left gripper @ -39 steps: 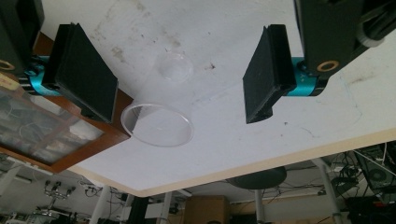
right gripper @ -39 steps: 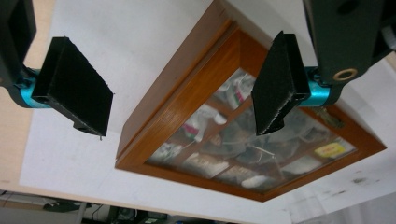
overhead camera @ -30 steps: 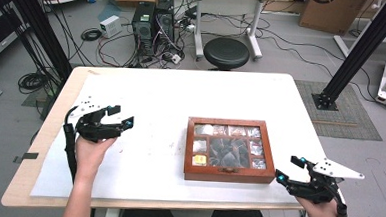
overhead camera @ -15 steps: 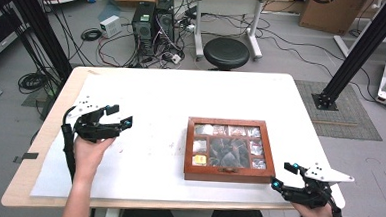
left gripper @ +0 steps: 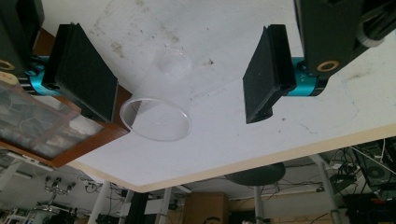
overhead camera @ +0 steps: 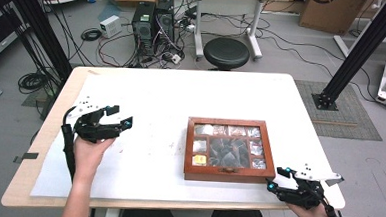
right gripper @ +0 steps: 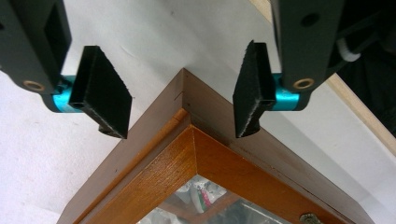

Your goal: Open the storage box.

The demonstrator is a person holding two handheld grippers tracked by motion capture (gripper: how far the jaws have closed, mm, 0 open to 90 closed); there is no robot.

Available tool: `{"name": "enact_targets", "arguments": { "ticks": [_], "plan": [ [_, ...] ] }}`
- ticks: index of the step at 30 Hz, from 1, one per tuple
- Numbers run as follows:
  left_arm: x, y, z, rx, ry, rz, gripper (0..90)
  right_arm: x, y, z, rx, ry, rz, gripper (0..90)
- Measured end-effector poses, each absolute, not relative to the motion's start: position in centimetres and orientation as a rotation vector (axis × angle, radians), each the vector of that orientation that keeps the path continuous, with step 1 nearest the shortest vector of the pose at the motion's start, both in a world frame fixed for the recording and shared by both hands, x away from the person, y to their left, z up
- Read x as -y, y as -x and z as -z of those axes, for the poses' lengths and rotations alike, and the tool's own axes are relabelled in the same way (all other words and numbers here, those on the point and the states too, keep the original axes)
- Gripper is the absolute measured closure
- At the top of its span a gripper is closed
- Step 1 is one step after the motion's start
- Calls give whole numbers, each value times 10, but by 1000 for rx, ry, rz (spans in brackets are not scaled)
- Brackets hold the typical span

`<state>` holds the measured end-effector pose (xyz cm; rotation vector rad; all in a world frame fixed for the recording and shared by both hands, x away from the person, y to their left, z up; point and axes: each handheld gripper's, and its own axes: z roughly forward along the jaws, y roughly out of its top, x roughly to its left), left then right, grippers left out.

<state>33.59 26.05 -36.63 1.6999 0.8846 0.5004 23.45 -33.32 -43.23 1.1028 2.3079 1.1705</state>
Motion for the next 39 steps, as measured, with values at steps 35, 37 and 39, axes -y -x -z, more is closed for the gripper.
{"name": "enact_targets", "arguments": {
  "ticks": [35,37,39],
  "plan": [
    [-258,-334,365,-878,-1706,-507,265,324,-226,416,-2170,-1082,-1141,481],
    [-258,-334,365,-876,-1706,-505,265,323,-225,414,-2146,-1061,-1135,481],
    [-257,-334,364,-876,-1705,-506,265,321,-223,411,-2125,-1044,-1133,481]
  ]
}}
